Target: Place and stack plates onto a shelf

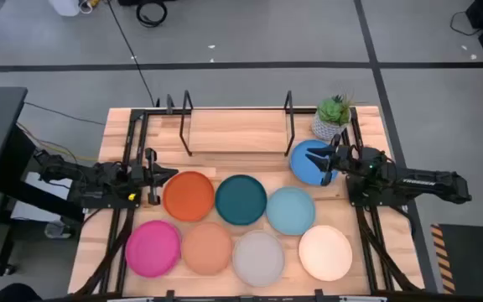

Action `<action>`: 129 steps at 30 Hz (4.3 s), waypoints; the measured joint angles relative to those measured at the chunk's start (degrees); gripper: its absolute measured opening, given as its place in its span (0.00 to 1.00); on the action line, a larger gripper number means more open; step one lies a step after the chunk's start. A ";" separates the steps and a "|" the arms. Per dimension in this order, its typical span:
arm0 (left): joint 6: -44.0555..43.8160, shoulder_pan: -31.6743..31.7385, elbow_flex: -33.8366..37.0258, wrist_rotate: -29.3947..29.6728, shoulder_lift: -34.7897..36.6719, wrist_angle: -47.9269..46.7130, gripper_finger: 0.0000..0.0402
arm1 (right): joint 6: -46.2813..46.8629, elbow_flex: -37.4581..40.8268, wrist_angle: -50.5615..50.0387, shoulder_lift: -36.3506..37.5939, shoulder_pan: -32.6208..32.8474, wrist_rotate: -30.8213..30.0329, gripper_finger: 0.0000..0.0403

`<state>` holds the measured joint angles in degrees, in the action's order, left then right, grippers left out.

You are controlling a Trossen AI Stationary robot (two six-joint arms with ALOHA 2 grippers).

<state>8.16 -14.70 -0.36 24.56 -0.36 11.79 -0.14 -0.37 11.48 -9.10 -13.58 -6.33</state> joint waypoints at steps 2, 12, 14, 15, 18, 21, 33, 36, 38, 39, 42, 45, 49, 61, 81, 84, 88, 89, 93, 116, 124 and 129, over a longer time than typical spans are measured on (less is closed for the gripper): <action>0.00 0.00 0.02 0.00 0.01 0.00 0.02 | 0.00 0.00 0.01 0.01 0.01 -0.01 0.25; 0.00 0.00 0.02 0.00 0.01 -0.01 0.02 | 0.00 -0.01 0.01 0.00 0.02 0.00 0.25; 0.00 0.00 0.02 0.00 0.00 0.00 0.02 | 0.00 -0.01 0.01 0.02 0.01 0.00 0.25; 0.00 0.00 0.02 0.00 0.00 -0.01 0.02 | 0.00 0.00 0.00 0.00 0.02 -0.01 0.25; 0.00 0.00 0.01 0.00 0.01 -0.01 0.02 | 0.00 -0.01 -0.01 0.02 0.00 0.00 0.25; 0.00 0.00 0.02 0.00 0.00 0.00 0.02 | 0.00 -0.01 0.01 0.01 0.01 0.00 0.25; 0.00 0.00 0.00 0.00 0.01 0.00 0.02 | 0.00 -0.01 0.00 0.02 0.01 -0.01 0.25; 0.00 0.00 0.02 0.00 0.00 0.00 0.02 | 0.00 0.00 0.01 0.00 0.02 0.00 0.25; 0.00 0.00 0.01 0.00 0.00 -0.02 0.02 | 0.00 0.01 -0.01 0.00 0.02 0.00 0.25; 0.00 0.00 0.01 0.00 0.00 0.00 0.02 | 0.00 -0.01 -0.01 0.02 0.02 0.00 0.25; 0.00 0.00 0.02 0.00 0.00 0.00 0.02 | 0.00 -0.01 0.00 0.02 0.01 0.00 0.25; 0.00 0.00 0.02 0.00 0.00 0.00 0.02 | 0.00 -0.01 0.01 0.02 0.00 0.00 0.25; 0.00 0.00 0.02 0.00 0.01 -0.02 0.02 | 0.00 0.01 0.01 0.00 0.02 0.00 0.25; 0.00 0.00 0.00 0.00 0.02 -0.02 0.02 | 0.00 0.00 0.00 0.00 0.02 0.00 0.25; -0.02 0.00 0.00 0.00 0.02 0.87 0.02 | 0.00 -0.01 0.01 0.00 0.02 0.00 0.25; -0.02 0.00 0.02 0.00 0.02 1.22 0.02 | -5.91 -0.01 0.75 0.00 -0.14 -0.32 0.25; -0.02 0.00 0.01 -0.01 0.00 3.41 0.02 | -15.38 0.00 2.85 0.00 -0.20 -1.37 0.25; -0.01 0.00 0.01 -0.01 0.00 4.56 0.02 | -16.00 -0.01 3.33 0.00 -0.20 -1.36 0.25; 0.02 0.00 0.02 0.00 0.00 8.94 0.02 | -16.39 0.01 5.14 0.00 -0.20 -0.99 0.25; -6.02 0.00 0.02 -10.03 0.00 12.00 0.02 | -1.15 -6.43 2.46 -13.76 0.50 -0.14 0.15; -2.30 0.00 0.01 -12.62 -4.44 15.35 0.02 | -0.80 -13.76 -1.92 -31.13 7.49 1.13 0.14; -3.00 0.00 0.00 -12.63 -8.89 17.70 0.02 | -2.25 -22.19 -14.27 -41.80 11.82 -4.11 0.14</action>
<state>5.16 -14.70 -0.36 11.92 -9.25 29.49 -2.39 -22.57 -2.79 -50.91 -1.76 -10.44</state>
